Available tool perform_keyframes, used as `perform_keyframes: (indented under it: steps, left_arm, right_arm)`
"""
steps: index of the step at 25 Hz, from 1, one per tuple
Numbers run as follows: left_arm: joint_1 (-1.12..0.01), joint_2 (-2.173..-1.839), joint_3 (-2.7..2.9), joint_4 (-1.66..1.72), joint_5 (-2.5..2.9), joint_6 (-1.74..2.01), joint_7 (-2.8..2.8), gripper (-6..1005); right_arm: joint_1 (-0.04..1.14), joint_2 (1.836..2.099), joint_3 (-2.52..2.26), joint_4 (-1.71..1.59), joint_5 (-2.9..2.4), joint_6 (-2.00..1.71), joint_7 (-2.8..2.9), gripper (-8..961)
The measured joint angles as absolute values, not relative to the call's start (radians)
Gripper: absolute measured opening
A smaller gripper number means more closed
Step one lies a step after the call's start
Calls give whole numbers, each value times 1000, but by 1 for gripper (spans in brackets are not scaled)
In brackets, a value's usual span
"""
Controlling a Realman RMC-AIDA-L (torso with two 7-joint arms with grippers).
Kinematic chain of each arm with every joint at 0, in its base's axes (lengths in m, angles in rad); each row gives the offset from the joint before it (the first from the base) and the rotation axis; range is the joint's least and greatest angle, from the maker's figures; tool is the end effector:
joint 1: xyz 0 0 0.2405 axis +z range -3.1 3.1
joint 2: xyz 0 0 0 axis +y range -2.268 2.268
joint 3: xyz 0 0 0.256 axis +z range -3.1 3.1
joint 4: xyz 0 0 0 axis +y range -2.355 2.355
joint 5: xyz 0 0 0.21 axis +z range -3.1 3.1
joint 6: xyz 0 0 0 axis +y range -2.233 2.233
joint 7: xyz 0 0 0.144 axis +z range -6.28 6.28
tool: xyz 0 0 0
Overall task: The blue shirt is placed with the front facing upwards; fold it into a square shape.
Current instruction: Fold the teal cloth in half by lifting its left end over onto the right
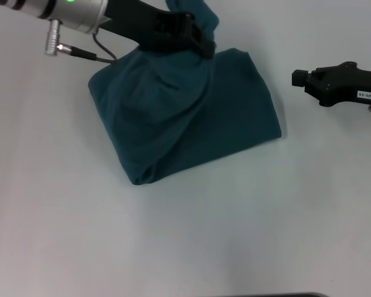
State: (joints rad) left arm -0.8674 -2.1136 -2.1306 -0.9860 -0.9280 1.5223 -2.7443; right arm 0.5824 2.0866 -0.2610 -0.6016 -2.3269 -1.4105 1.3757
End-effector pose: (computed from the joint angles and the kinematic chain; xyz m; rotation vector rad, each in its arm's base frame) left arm -0.1062 0.3944 -0.0136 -2.6379 -1.5908 -0.2688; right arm 0.3129 0.3416 0.0123 -2.4580 0.8614 0.5398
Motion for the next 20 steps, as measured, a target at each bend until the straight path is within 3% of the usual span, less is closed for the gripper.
perform_keyframes:
  steps: [7, 20]
  left_arm:
    - [-907, -2148, -2094, -937, -928, 1465, -2750, 73]
    - [-936, -2160, -2036, -860, -864, 1312, -2825, 87]
  right_arm:
    - [584, 2086, -262, -606, -2327, -1392, 1380, 60]
    - [582, 2086, -264, -607, -2305, -1386, 1378, 65]
